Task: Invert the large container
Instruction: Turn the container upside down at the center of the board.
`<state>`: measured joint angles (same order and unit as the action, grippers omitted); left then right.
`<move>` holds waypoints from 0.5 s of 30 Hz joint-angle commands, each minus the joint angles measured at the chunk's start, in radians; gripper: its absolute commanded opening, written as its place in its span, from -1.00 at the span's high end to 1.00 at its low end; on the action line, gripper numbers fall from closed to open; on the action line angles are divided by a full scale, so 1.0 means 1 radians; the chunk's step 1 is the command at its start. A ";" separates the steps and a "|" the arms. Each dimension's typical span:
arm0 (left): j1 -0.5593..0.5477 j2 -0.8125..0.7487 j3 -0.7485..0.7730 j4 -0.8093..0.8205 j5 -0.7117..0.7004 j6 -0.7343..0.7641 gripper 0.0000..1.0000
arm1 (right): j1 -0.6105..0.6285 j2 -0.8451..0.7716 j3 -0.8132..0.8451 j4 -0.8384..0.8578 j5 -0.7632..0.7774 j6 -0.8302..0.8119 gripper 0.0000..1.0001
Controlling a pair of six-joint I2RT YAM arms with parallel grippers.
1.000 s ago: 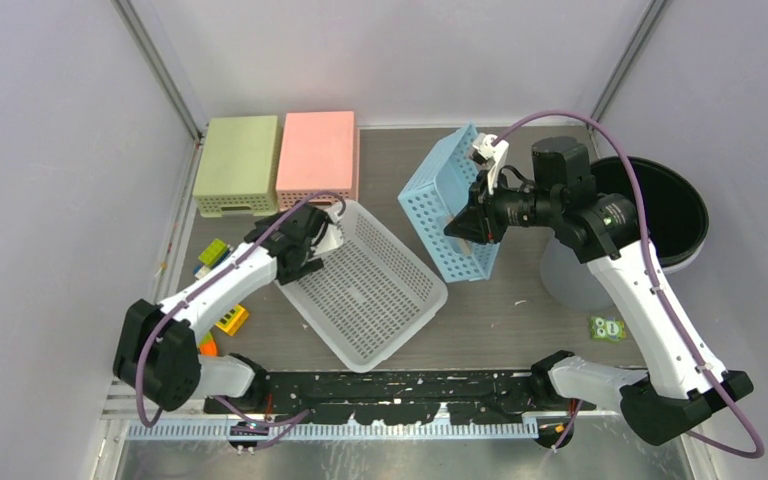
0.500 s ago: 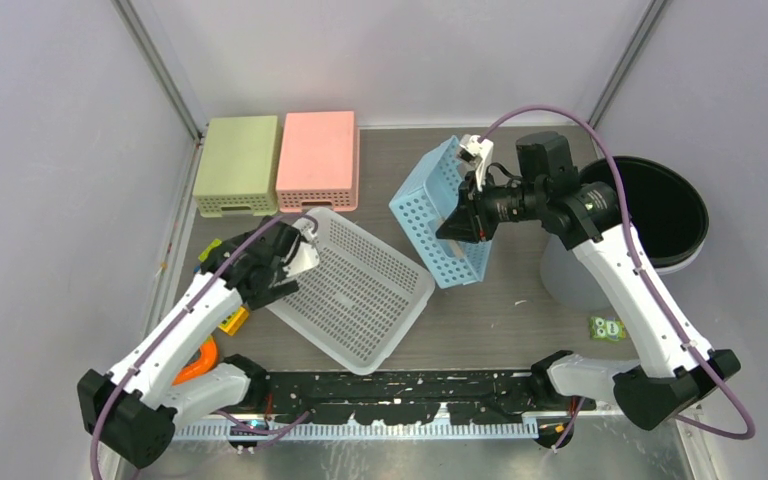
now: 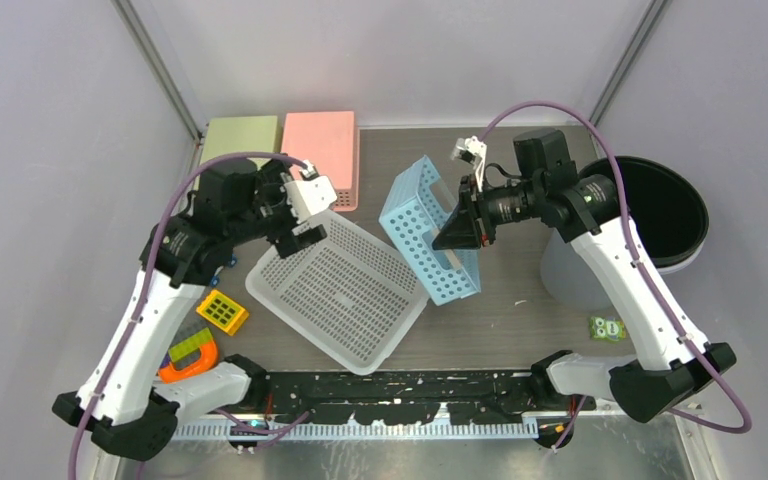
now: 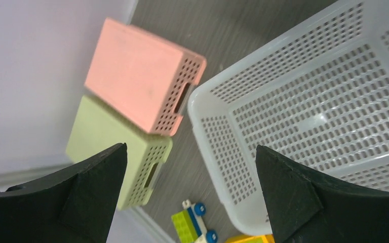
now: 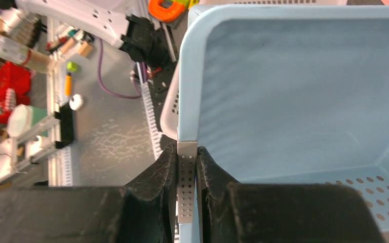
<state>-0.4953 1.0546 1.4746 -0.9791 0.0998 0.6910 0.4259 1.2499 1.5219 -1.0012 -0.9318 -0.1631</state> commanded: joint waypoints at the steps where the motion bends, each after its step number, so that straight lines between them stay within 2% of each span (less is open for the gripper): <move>1: 0.002 0.074 0.018 0.054 0.247 -0.001 -0.99 | -0.041 -0.035 -0.011 0.196 -0.125 0.152 0.99; 3: 0.001 0.090 0.024 0.075 0.295 -0.010 -0.99 | -0.059 -0.013 -0.020 0.259 -0.139 0.229 0.99; 6: 0.001 0.114 0.068 0.095 0.360 -0.031 -0.99 | -0.068 0.046 0.016 0.244 -0.150 0.249 0.99; 10: 0.001 0.147 0.156 0.109 0.440 -0.073 -0.99 | -0.070 0.125 0.083 0.155 -0.146 0.211 0.99; 15: 0.001 0.189 0.269 0.092 0.543 -0.081 -0.99 | -0.070 0.177 0.140 0.036 -0.036 0.112 0.99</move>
<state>-0.4953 1.2293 1.6478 -0.9298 0.5056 0.6342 0.3576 1.4239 1.5764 -0.8909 -1.0214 0.0265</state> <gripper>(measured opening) 0.996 0.204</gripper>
